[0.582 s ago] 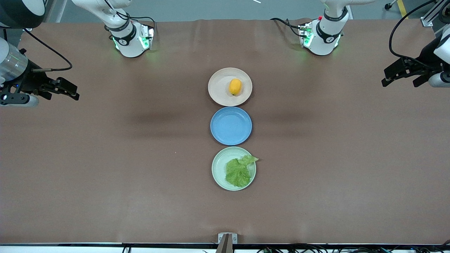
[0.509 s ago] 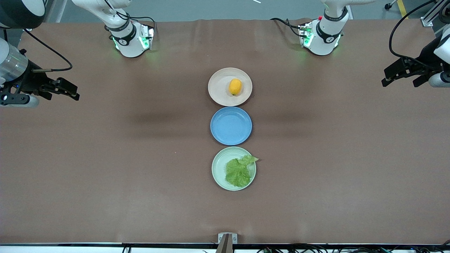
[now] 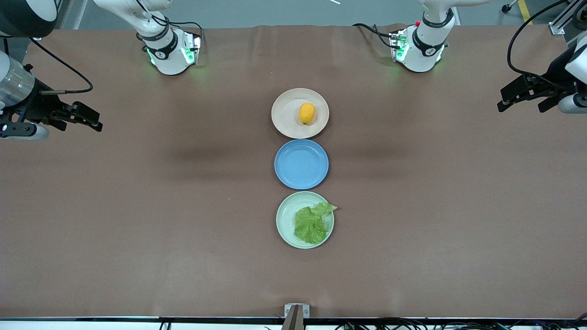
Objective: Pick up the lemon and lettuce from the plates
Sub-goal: 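Reach the left gripper toward the lettuce leaf on the green plate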
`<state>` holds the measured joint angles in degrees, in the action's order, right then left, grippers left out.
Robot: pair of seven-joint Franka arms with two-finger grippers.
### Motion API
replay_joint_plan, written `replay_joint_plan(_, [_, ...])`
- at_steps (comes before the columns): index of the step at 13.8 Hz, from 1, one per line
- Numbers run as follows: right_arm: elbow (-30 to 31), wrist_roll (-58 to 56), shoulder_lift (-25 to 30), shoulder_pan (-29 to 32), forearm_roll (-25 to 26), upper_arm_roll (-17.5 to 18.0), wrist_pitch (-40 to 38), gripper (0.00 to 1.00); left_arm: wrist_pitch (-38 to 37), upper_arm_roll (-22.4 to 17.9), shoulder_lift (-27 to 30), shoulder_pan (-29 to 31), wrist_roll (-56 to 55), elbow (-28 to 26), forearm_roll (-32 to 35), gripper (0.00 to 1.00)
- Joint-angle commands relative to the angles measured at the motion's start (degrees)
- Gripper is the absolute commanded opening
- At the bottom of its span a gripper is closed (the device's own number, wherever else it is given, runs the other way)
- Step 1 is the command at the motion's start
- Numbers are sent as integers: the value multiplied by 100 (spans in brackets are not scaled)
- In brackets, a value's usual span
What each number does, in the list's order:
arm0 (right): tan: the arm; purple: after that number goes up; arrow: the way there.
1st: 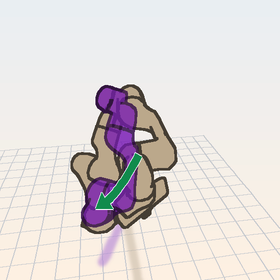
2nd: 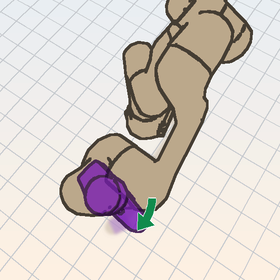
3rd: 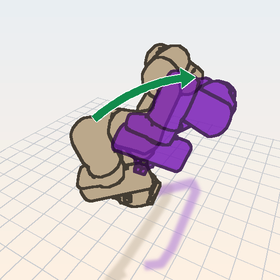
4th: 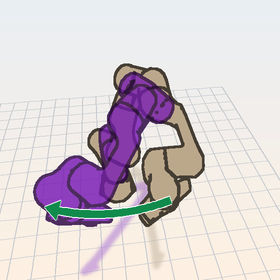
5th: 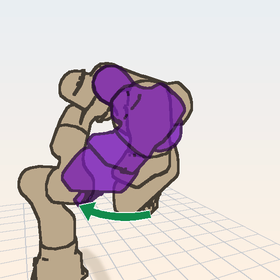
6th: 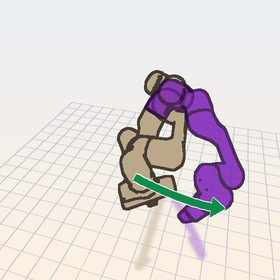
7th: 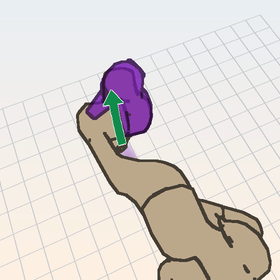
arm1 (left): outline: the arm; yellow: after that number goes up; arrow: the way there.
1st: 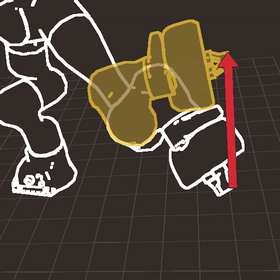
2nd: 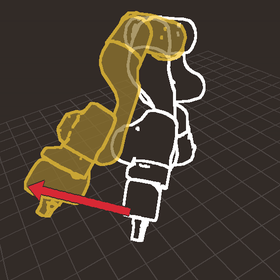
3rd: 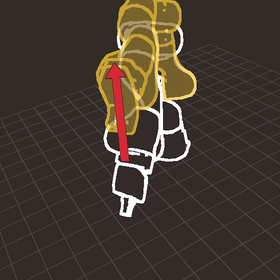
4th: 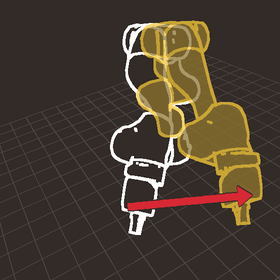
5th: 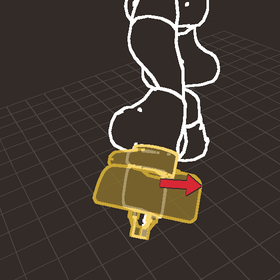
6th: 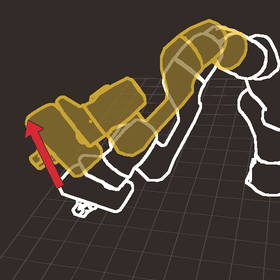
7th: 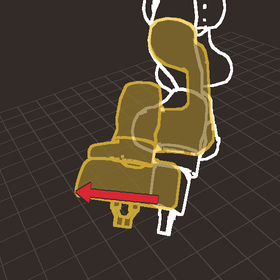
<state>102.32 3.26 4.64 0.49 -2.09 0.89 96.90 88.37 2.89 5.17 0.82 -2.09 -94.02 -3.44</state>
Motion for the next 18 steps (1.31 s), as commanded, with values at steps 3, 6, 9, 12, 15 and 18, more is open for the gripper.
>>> replay_joint_plan(3, [42, -45, -25, 30, 147, 17, 145, 100, 39, 202, -611, -257, 16, 50, -138, 100])
replay_joint_plan(6, [68, -36, -34, 39, 147, 17, 136, 100, 539, 282, -1297, -740, -2, 77, -647, 100])
replay_joint_plan(9, [86, -18, -25, 39, 147, 26, 110, 100, 1530, 291, -2043, -1355, -63, 86, -816, 100])
replay_joint_plan(12, [95, 8, -16, 39, 77, 26, 92, 100, 2593, 282, -2685, -1830, -326, 86, -807, 100])
replay_joint_plan(15, [95, 8, -16, 21, 77, 26, 101, 100, 3719, 282, -3423, -2199, -1176, 295, -746, 100])
replay_joint_plan(18, [95, 8, -16, 30, 77, 26, 92, 100, 3836, 247, -4302, -2533, -1715, 1120, -623, 100])
